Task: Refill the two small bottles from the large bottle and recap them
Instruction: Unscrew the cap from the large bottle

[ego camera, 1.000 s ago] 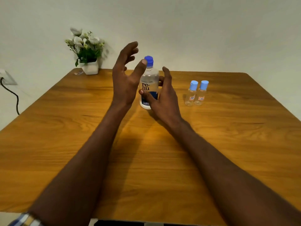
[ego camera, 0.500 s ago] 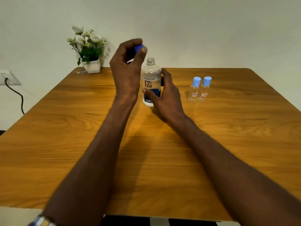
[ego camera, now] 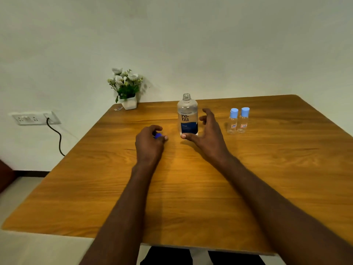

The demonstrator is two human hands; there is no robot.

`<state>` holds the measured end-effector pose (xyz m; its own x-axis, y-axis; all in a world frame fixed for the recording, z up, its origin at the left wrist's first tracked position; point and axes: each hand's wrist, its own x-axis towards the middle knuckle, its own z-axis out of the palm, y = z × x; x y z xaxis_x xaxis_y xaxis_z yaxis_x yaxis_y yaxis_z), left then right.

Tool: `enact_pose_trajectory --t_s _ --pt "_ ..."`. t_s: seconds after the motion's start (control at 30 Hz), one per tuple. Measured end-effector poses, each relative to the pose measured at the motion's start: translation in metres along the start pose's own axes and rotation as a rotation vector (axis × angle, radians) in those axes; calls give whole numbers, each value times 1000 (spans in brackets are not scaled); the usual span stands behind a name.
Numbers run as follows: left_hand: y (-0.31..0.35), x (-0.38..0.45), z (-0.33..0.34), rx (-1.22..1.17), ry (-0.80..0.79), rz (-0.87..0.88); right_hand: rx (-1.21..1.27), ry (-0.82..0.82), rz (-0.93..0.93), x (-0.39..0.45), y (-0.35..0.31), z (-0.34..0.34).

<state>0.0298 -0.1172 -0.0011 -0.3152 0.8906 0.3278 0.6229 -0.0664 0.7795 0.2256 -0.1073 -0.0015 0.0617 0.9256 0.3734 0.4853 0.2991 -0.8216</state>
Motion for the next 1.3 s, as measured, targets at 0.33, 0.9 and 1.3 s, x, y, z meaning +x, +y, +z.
enact_pose_trajectory --t_s 0.33,0.9,1.3 --pt "0 -7 -8 -119 15 16 1 25 61 -10 -2 -6" --pt "1 -9 -2 -32 -25 120 -59 -41 76 -10 -3 -5" --pt "69 -70 1 -239 259 710 -212 361 -167 -35 -16 -38"
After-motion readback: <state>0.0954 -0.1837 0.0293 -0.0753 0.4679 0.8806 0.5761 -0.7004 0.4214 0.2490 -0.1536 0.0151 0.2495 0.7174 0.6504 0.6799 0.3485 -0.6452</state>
